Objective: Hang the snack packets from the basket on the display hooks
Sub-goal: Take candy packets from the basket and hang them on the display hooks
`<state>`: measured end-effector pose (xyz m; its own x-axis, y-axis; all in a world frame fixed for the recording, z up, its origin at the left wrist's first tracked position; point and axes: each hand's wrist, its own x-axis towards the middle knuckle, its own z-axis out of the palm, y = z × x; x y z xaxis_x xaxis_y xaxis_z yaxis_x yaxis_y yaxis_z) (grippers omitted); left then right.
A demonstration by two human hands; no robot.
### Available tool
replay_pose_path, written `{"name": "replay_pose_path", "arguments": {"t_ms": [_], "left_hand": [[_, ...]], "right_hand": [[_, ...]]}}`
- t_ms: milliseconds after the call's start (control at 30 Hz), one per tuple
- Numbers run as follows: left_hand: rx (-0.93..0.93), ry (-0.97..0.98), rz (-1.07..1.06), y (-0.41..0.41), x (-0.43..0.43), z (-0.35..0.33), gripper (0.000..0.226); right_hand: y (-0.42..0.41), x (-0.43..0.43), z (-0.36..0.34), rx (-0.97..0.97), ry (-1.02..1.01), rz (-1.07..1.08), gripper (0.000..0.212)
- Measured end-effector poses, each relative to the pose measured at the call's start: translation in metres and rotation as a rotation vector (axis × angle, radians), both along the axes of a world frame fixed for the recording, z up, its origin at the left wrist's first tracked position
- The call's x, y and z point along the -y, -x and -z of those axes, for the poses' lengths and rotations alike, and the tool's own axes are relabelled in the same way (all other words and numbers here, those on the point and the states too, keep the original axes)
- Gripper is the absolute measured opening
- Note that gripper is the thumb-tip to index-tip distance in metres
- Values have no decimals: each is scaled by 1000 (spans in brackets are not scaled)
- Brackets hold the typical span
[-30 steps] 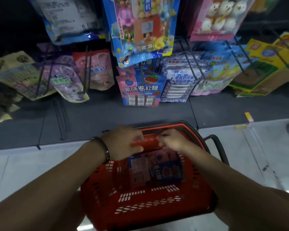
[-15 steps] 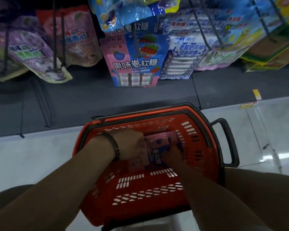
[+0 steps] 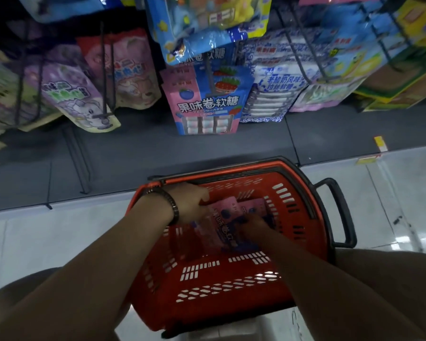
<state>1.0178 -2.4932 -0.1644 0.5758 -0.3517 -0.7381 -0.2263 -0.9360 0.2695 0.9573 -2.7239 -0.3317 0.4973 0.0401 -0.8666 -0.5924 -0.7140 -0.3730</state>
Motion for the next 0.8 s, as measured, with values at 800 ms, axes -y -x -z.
{"name": "replay_pose_path", "arguments": {"t_ms": [800], "left_hand": [[312,911,-1001,162,5,-117,13]], "right_hand": [[39,29,-311,668,-418,16,15]]}}
